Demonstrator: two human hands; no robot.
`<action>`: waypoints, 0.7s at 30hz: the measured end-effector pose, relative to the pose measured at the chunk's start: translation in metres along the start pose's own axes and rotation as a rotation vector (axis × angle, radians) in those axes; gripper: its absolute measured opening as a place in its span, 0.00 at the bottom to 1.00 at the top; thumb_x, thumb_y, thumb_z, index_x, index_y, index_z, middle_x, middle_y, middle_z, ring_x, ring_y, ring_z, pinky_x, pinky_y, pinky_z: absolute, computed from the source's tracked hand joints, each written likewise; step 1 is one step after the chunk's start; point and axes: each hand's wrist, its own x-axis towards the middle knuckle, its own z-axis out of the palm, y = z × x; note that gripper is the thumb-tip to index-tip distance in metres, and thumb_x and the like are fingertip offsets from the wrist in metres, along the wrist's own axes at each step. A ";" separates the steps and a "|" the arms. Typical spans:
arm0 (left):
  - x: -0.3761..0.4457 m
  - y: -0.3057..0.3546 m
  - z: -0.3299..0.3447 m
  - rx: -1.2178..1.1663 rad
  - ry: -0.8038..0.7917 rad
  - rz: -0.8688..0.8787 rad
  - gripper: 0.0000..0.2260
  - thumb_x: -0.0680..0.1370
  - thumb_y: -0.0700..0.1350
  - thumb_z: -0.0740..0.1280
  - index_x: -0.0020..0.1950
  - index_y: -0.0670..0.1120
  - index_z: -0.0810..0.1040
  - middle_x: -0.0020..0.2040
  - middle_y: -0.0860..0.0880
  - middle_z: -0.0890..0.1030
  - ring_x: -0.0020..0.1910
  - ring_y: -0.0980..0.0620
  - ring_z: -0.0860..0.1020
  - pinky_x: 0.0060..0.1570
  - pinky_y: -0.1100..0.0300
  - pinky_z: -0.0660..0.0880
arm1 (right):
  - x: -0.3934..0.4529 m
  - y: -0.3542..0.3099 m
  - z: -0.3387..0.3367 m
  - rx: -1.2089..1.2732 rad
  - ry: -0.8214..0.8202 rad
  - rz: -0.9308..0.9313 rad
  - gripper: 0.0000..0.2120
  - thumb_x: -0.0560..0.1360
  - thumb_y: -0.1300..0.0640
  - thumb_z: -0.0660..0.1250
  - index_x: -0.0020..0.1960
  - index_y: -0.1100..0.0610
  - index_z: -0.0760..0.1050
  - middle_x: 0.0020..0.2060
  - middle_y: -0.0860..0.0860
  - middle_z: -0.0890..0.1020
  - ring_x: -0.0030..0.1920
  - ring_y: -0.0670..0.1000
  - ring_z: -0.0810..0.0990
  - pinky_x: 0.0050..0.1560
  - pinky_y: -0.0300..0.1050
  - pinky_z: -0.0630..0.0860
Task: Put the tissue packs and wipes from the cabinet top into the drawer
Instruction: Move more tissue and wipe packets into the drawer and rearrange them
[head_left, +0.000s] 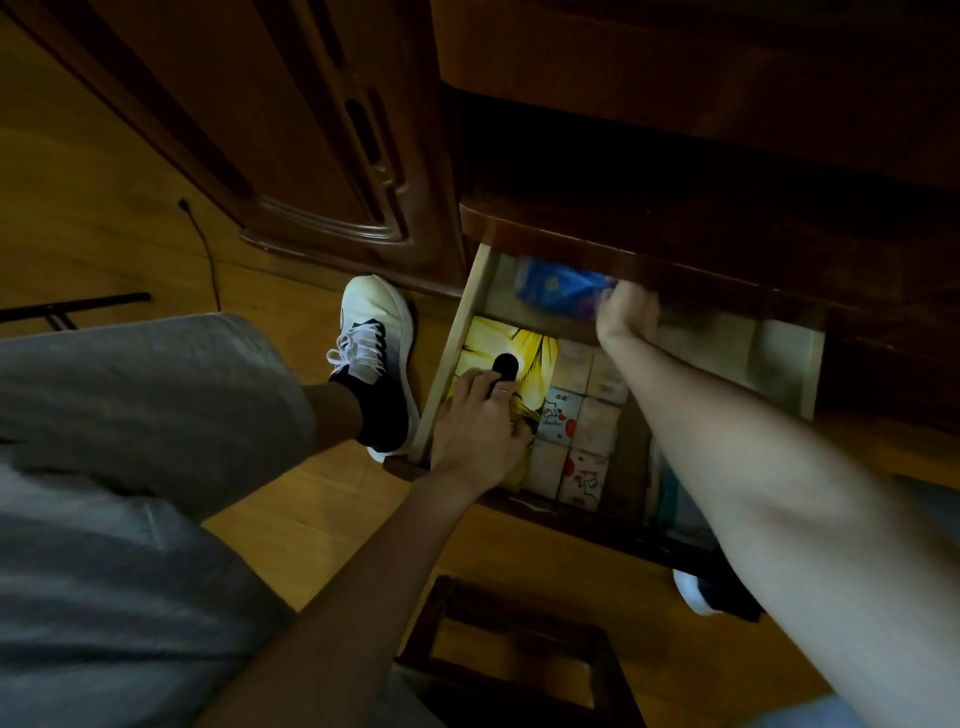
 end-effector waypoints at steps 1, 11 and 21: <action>0.000 0.000 0.001 0.002 0.001 -0.002 0.23 0.77 0.52 0.65 0.72 0.48 0.73 0.72 0.48 0.70 0.75 0.47 0.60 0.65 0.43 0.71 | -0.004 0.005 -0.004 0.049 0.099 0.037 0.11 0.81 0.58 0.64 0.61 0.61 0.79 0.57 0.60 0.83 0.58 0.59 0.82 0.50 0.48 0.76; -0.001 0.013 -0.004 -0.066 -0.050 -0.061 0.23 0.77 0.52 0.66 0.71 0.47 0.71 0.72 0.45 0.69 0.74 0.44 0.60 0.69 0.45 0.67 | -0.059 0.094 -0.075 0.163 0.135 0.131 0.11 0.76 0.67 0.60 0.56 0.60 0.75 0.54 0.60 0.81 0.56 0.62 0.79 0.53 0.49 0.72; -0.007 0.017 -0.003 -0.312 0.014 -0.219 0.21 0.78 0.49 0.67 0.71 0.49 0.71 0.72 0.46 0.68 0.71 0.44 0.67 0.67 0.50 0.68 | -0.103 0.136 -0.129 0.079 -0.210 -0.134 0.22 0.81 0.63 0.64 0.75 0.56 0.68 0.68 0.56 0.77 0.66 0.55 0.75 0.67 0.50 0.72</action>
